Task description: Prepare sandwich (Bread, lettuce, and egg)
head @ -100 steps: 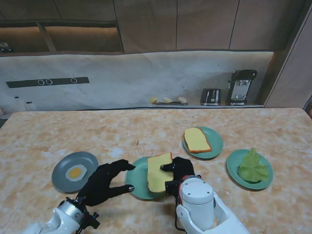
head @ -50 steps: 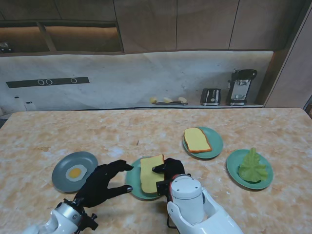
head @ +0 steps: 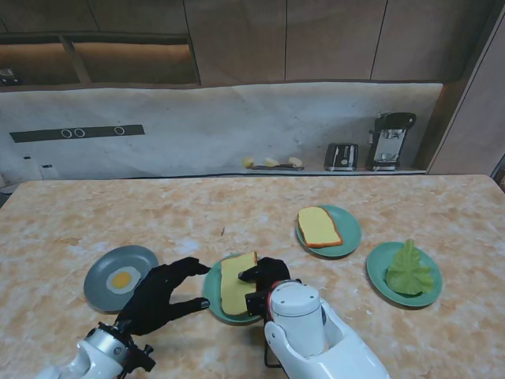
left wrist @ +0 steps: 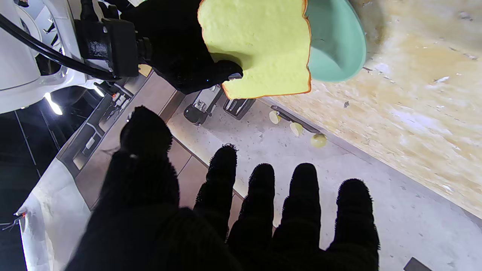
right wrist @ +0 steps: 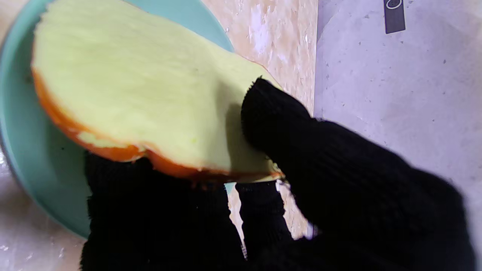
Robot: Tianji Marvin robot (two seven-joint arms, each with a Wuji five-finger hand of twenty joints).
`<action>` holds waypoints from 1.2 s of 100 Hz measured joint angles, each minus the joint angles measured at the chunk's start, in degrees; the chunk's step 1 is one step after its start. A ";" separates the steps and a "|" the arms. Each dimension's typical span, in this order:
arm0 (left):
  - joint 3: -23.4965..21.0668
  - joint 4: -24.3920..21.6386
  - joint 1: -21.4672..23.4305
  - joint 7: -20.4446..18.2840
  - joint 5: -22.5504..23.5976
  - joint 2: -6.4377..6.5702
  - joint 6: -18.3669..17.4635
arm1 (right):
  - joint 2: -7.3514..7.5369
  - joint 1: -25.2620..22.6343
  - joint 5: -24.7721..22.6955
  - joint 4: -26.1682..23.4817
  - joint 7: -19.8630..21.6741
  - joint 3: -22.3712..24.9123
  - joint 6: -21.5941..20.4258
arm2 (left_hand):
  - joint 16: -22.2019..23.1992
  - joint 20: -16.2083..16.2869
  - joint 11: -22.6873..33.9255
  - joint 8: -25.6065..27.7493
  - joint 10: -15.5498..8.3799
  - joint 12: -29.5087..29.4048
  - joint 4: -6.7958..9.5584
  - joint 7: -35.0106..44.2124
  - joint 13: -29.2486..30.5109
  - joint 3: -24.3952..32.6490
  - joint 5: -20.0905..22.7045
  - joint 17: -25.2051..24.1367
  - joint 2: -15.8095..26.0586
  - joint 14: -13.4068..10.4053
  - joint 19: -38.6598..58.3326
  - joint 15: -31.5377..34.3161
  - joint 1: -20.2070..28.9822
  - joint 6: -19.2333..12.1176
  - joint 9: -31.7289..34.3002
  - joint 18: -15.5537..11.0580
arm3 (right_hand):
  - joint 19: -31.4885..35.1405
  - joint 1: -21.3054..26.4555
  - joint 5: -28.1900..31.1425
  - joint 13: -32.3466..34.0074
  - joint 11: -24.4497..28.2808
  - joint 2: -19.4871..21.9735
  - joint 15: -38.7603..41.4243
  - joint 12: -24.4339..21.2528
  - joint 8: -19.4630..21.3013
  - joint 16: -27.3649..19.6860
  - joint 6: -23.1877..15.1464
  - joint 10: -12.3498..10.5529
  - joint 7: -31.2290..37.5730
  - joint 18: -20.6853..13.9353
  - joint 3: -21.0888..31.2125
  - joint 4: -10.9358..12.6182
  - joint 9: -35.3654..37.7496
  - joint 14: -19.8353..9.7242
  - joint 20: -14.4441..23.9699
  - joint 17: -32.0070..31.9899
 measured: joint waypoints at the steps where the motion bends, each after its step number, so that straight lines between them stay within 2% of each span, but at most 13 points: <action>1: -0.01 0.01 0.00 0.01 0.00 0.00 0.00 | -0.01 0.01 0.00 0.01 0.04 0.00 0.11 | 0.00 0.00 0.00 0.00 0.00 0.00 0.00 0.00 0.00 0.00 0.00 0.00 0.00 0.00 0.00 0.00 0.00 0.00 0.00 0.00 | -0.01 0.00 -0.03 -0.01 -0.37 0.00 -0.05 0.00 -0.09 0.00 0.15 0.00 -0.18 0.00 -0.14 0.01 -0.01 0.00 -0.01 0.00; 12: -0.13 0.02 0.05 0.04 -0.10 -0.02 0.00 | -0.05 0.09 -0.36 0.01 1.33 0.24 1.79 | 0.00 0.00 0.00 0.00 0.00 0.00 0.00 0.00 0.00 0.00 0.00 0.00 0.00 0.00 0.00 0.00 0.00 0.00 0.00 0.00 | -0.21 0.00 -0.83 -2.33 -1.25 1.90 -1.28 0.00 -2.06 -0.01 1.49 0.17 -3.80 0.00 -2.73 0.73 -2.72 0.29 -0.55 -0.94; 21: -0.23 0.03 0.09 0.08 -0.15 -0.04 0.00 | 0.09 0.10 -2.41 -0.01 4.11 0.40 2.94 | 0.00 0.00 0.00 0.00 0.00 0.00 0.00 0.00 0.00 0.00 0.00 0.00 0.00 0.00 0.00 0.00 0.00 0.00 0.00 0.00 | -0.72 -0.19 -0.96 -3.87 -2.56 2.36 -3.24 0.00 -2.91 -0.01 2.55 0.20 -7.27 0.00 -4.23 1.52 -3.66 0.69 -0.58 -2.86; 30: -0.23 0.05 0.11 0.19 -0.18 -0.05 0.01 | 0.29 0.20 -3.08 0.03 4.55 0.30 2.91 | 0.00 0.00 0.00 0.00 0.00 0.00 0.00 0.00 0.00 0.00 0.00 0.00 0.00 0.00 -0.01 0.00 0.00 0.00 0.00 0.00 | -1.33 -1.48 -1.16 -5.84 -3.48 2.36 -5.24 0.00 -3.86 -0.01 3.40 0.20 -11.33 -0.12 -4.59 3.29 -4.37 0.90 -0.71 -4.70; 33: -0.23 0.06 0.12 0.22 -0.18 -0.05 0.02 | 0.33 0.25 -3.07 0.08 4.42 0.26 2.88 | 0.00 0.00 0.00 0.00 0.00 0.00 0.00 0.00 0.00 0.00 0.00 0.00 0.00 0.00 -0.01 0.00 0.00 0.00 0.00 0.00 | -1.35 -2.72 -1.52 -6.76 -4.05 3.57 -5.64 0.00 -3.80 -0.01 3.84 0.20 -13.00 -0.21 -4.85 4.45 -5.71 1.01 -0.74 -5.63; 38: -0.23 0.07 0.13 0.23 -0.18 -0.05 0.03 | 0.41 0.28 -3.07 0.11 4.43 0.25 2.88 | 0.00 0.00 0.00 0.00 0.00 0.00 0.00 0.00 0.00 0.00 0.00 0.00 0.00 0.00 -0.01 0.00 0.00 0.00 0.00 0.00 | -1.41 -4.22 -2.23 -8.81 -4.15 4.30 -5.96 0.00 -0.78 -0.01 4.22 0.22 -16.68 -0.26 -4.99 7.00 -7.44 1.44 -0.75 -7.60; 41: -0.23 0.07 0.14 0.23 -0.19 -0.05 0.04 | 0.48 0.28 -3.14 0.12 4.60 0.25 2.89 | 0.00 0.00 0.00 0.00 0.00 0.00 0.00 0.00 0.00 0.00 0.00 0.00 0.00 0.00 -0.01 0.00 0.00 0.00 0.00 0.00 | -1.43 -4.27 -3.02 -9.69 -4.20 4.30 -6.05 0.00 -0.12 -0.01 4.44 0.23 -17.96 -0.30 -4.68 7.67 -8.01 1.54 -0.75 -8.49; 57: -0.34 0.08 0.23 0.37 -0.19 -0.08 0.02 | 1.09 0.28 -4.79 0.05 6.57 0.18 3.00 | 0.00 0.00 0.00 0.00 0.00 0.00 0.00 0.00 0.00 0.00 0.00 0.00 0.00 0.00 -0.01 0.00 0.00 0.00 0.00 0.01 | -0.67 -7.35 -5.10 -13.84 -4.43 6.43 -5.82 0.00 0.48 -0.01 4.93 0.26 -21.34 -1.05 -5.51 7.87 -11.08 1.90 -0.63 -11.74; 77: -0.35 0.15 0.22 0.41 -0.27 -0.09 -0.02 | 2.10 -0.01 -7.93 -0.61 7.75 -0.22 1.83 | 0.00 0.00 0.00 0.00 0.00 0.00 0.00 0.00 0.00 0.00 0.00 0.00 0.00 0.00 -0.02 0.00 0.00 0.00 0.00 0.00 | 1.42 -10.34 -6.44 -16.78 -4.76 6.73 -5.21 0.00 0.43 0.10 4.93 0.19 -22.23 -1.32 -8.27 7.87 -12.40 2.19 0.63 -14.71; 86: -0.35 0.18 0.20 0.25 -0.34 -0.09 -0.01 | 2.39 -0.17 -10.25 -0.78 8.24 -0.22 1.72 | 0.00 0.00 0.00 0.00 0.00 0.00 0.00 0.00 0.00 0.00 0.00 0.00 0.00 0.00 -0.02 0.00 0.00 0.00 0.00 0.00 | 1.53 -12.53 -6.45 -17.40 -4.81 9.50 -5.10 0.00 -0.16 0.12 4.96 0.17 -22.82 -0.74 -9.09 8.18 -12.40 2.57 0.70 -15.97; 96: -0.34 0.23 0.19 0.21 -0.33 -0.08 -0.01 | 2.90 -0.26 -13.30 -0.78 8.91 -0.46 1.34 | 0.00 0.00 0.00 0.00 0.00 0.00 0.00 0.00 0.00 0.00 0.00 0.00 0.00 0.00 -0.02 0.00 0.00 0.00 0.01 0.01 | 1.54 -14.08 -7.10 -18.94 -5.56 10.17 -5.21 0.00 -0.53 0.13 5.00 0.17 -23.63 -0.34 -10.37 8.18 -14.68 3.08 0.80 -17.01; 103: -0.31 0.24 0.16 0.21 -0.33 -0.08 0.05 | 3.28 -0.33 -13.64 -0.77 9.36 -0.47 1.19 | 0.00 0.00 0.00 0.00 0.00 0.00 0.00 0.00 0.00 0.00 0.00 0.00 0.00 0.00 -0.02 0.00 0.00 0.00 0.01 0.01 | 1.93 -14.67 -7.18 -20.87 -5.57 11.53 -5.21 0.00 -0.90 0.25 5.01 0.16 -24.14 -0.34 -11.39 8.19 -14.89 3.16 1.42 -18.75; 120: -0.24 0.28 0.07 0.26 -0.63 -0.09 0.11 | 4.86 -0.29 -18.76 -0.95 13.55 -1.35 0.87 | 0.00 0.00 0.00 0.00 0.00 0.00 0.00 0.00 0.00 0.00 0.00 0.00 0.00 0.00 -0.02 0.00 0.00 0.00 0.01 0.01 | 4.81 -16.01 -7.52 -25.26 -6.13 13.26 -5.19 0.00 -1.53 0.94 4.94 -1.06 -25.53 -2.56 -14.05 8.20 -18.07 2.50 3.44 -23.14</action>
